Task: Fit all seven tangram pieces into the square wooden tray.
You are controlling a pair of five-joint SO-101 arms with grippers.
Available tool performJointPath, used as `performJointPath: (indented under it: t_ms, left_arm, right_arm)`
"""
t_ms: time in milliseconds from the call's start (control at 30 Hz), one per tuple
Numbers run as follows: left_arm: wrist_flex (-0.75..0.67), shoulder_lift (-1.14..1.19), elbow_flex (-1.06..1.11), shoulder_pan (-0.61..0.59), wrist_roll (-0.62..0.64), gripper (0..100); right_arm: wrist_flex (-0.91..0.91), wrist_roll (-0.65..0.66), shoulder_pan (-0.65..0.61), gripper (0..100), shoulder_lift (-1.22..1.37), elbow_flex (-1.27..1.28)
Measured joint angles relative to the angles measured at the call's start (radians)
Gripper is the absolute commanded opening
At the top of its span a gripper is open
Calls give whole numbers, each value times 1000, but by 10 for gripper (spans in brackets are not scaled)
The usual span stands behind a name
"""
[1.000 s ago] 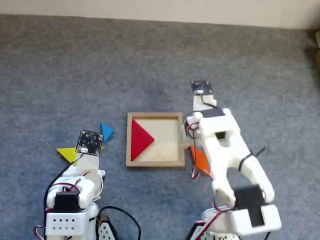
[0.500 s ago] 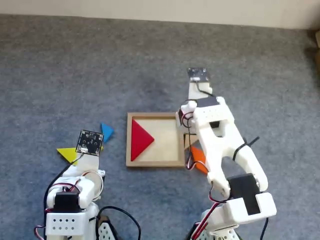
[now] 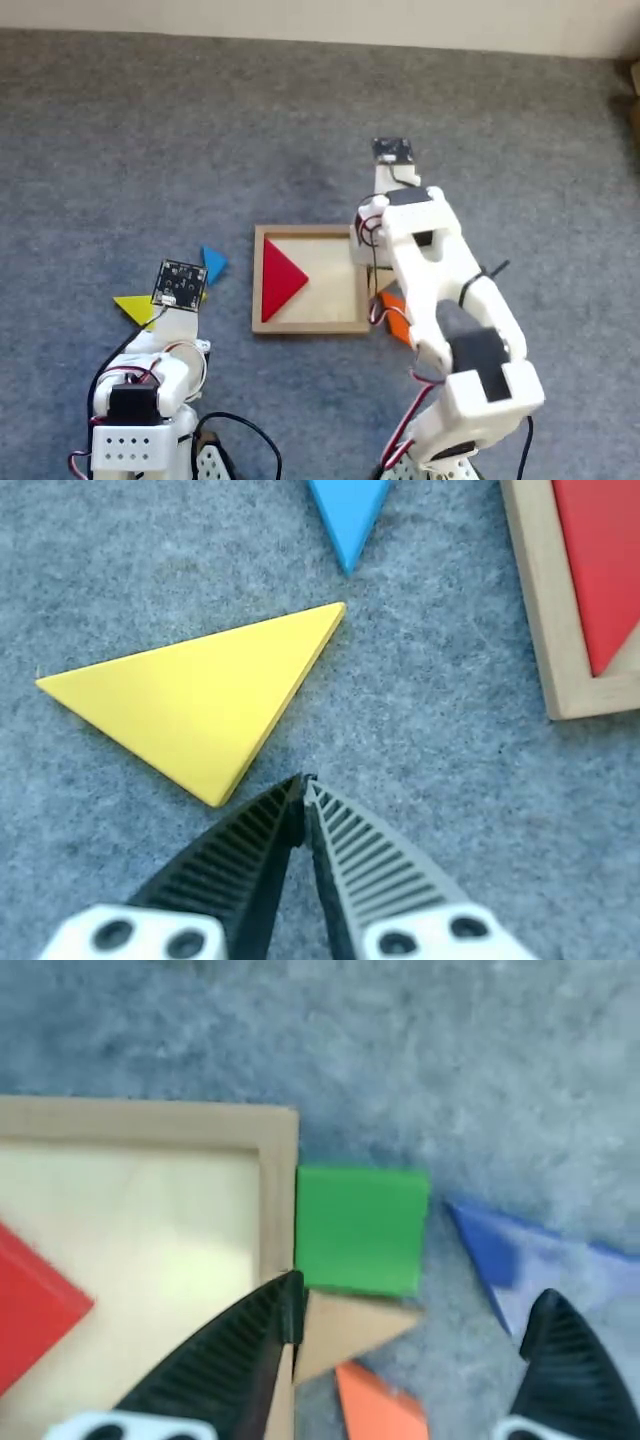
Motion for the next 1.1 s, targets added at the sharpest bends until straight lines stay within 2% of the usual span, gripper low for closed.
performJointPath:
  t_ms: [167, 533, 867, 1100]
  left_arm:
    - [0, 0, 0, 0, 0, 8]
    - [0, 0, 0, 0, 0, 8]
    - [0, 0, 0, 0, 0, 8]
    - [0, 0, 0, 0, 0, 8]
  right_arm:
    - [86, 0, -3, 342, -49, 0]
    - [86, 0, -3, 342, 84, -12]
    - [97, 0, 2, 341, 101, -31]
    - [98, 0, 2, 183, 101, -31]
